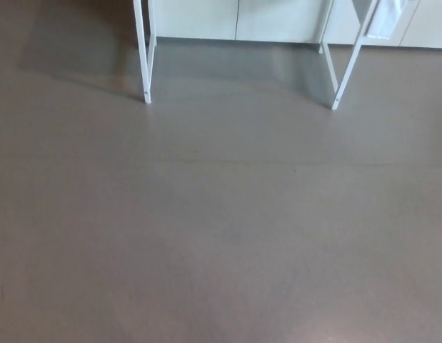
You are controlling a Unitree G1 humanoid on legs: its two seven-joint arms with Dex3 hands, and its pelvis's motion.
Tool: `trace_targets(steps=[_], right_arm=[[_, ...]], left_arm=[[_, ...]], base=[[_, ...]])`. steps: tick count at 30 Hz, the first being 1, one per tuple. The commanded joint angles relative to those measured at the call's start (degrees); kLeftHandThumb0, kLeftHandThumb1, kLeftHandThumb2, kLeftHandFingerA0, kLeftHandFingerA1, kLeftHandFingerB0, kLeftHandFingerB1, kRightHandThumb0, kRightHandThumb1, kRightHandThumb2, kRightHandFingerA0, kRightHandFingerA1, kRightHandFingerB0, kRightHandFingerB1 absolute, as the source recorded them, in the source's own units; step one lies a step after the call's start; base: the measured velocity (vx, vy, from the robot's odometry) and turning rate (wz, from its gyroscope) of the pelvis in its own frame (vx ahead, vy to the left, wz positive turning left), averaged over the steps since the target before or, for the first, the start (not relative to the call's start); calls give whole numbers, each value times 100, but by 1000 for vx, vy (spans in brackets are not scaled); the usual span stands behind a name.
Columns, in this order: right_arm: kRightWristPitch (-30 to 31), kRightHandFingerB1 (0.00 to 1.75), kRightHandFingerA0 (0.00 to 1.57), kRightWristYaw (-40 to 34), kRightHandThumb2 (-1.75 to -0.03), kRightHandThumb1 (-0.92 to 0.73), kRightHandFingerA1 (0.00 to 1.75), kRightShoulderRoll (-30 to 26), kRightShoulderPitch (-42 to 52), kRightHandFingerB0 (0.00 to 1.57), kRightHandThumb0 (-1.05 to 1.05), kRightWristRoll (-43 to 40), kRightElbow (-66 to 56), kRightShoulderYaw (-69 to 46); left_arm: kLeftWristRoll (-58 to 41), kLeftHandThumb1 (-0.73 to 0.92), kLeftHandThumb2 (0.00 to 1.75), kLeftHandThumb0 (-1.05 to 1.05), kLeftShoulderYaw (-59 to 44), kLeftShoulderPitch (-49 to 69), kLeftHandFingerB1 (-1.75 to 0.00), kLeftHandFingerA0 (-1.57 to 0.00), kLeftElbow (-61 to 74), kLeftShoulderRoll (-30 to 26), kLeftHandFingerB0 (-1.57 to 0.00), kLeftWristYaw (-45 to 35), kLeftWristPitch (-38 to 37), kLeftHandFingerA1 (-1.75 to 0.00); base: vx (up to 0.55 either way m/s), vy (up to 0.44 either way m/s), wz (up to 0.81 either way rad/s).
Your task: The robot walk towards a table in front and uses its left hand to pickup a tennis ball on the left side and put it in a container on the right hand side
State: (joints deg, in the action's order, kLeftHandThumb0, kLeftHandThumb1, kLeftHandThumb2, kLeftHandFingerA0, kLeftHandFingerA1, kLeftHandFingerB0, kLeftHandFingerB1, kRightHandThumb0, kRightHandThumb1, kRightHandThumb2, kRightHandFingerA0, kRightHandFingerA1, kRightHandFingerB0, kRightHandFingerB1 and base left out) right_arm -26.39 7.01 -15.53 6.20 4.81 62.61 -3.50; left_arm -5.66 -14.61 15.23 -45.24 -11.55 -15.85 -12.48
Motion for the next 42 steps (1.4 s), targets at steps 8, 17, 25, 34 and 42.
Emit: trace_targets(steps=[8, 17, 25, 34, 42], right_arm=[[-233, 54, 56, -28, -87, -41, 74, -116, 75, 23, -18, 11, 122, -1], [-246, 53, 54, -129, -87, -42, 71, -153, 171, 22, -17, 114, 116, 93], [-280, 53, 55, -201, -87, -42, 71, -154, 295, 23, -16, 159, 55, 140], [-336, 54, 56, -268, -87, -41, 72, -175, 342, 24, -18, 236, 136, 206], [-317, 54, 57, -257, -87, -41, 73, -154, 305, 24, -15, 208, 141, 207]], left_arm=[[-71, 51, 58, -16, 17, 103, -40, -53, -176, 19, -42, -40, -302, -57], [-41, 54, 59, -17, 68, 157, -41, -54, -269, 1, -42, -88, -434, -57], [-5, 53, 58, -18, 108, 284, -40, -57, -249, 14, -45, -14, -494, -57], [171, 50, 56, -22, 287, 416, -41, -63, -394, -65, -44, 129, -983, -63], [128, 50, 56, -21, 309, 435, -41, -63, -301, -79, -45, 96, -982, -63]], base=[[202, -74, 11], [251, -152, 3], [300, 151, -13], [274, 131, 5], [212, -163, 27]])
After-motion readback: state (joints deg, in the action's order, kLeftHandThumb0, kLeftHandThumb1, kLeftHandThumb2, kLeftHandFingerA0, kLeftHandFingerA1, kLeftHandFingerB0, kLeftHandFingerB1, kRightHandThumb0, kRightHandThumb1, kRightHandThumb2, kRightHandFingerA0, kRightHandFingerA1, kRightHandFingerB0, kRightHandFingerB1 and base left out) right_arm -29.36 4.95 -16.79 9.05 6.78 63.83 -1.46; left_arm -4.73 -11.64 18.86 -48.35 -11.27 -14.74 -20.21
